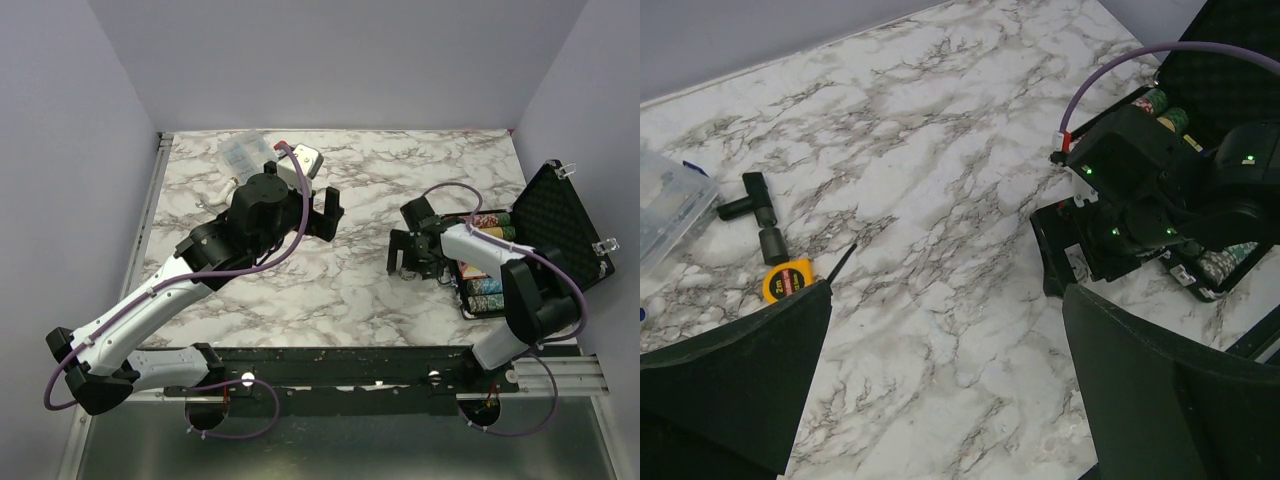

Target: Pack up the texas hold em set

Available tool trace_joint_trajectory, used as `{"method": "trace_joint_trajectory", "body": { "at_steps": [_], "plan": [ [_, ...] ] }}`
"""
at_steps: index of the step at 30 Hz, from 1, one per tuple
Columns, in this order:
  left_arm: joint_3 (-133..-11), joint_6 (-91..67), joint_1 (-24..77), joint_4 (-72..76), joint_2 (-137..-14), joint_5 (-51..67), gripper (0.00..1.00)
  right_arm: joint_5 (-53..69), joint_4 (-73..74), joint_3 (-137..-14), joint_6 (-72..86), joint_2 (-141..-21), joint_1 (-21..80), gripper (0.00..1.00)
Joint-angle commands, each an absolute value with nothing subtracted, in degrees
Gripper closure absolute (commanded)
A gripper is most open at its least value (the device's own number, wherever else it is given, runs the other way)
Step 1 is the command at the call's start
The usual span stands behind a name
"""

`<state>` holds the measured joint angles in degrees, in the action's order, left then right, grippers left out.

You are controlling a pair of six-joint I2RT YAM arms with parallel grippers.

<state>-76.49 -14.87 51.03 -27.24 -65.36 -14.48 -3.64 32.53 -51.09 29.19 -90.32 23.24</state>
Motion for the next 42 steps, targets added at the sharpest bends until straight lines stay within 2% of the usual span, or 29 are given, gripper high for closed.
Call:
{"method": "trace_joint_trajectory", "body": {
  "at_steps": [1, 6, 12, 19, 26, 42],
  "plan": [
    [-78.14, -15.25, 51.24, -27.92, -64.51, -13.51, 0.01, -5.27, 36.68, -53.92, 33.23, -93.19, 23.57, 0.06],
    [-78.31, -15.29, 51.24, -28.11, -64.18, -13.47, 0.01, -3.12, 37.01, -54.39, 40.49, -95.74, 23.6, 0.06],
    [-78.33, -15.42, 51.24, -28.12, -63.98, -13.6, 0.02, -0.51, 32.22, -50.79, 57.69, -96.02, 23.64, 0.05],
    [-78.69, -16.01, 51.24, -28.52, -64.69, -12.28, 0.02, -6.93, 46.0, -58.81, 71.66, -105.56, 24.96, 0.05],
    [-78.37, -14.99, 51.24, -28.21, -63.7, -14.98, 0.02, -8.45, 56.49, -66.9, 73.74, -117.94, 25.0, 0.05],
    [-78.7, -15.2, 51.24, -28.51, -63.85, -14.38, 0.02, -17.44, 54.17, -61.52, 77.62, -110.86, 24.9, 0.07]
  ]
}}
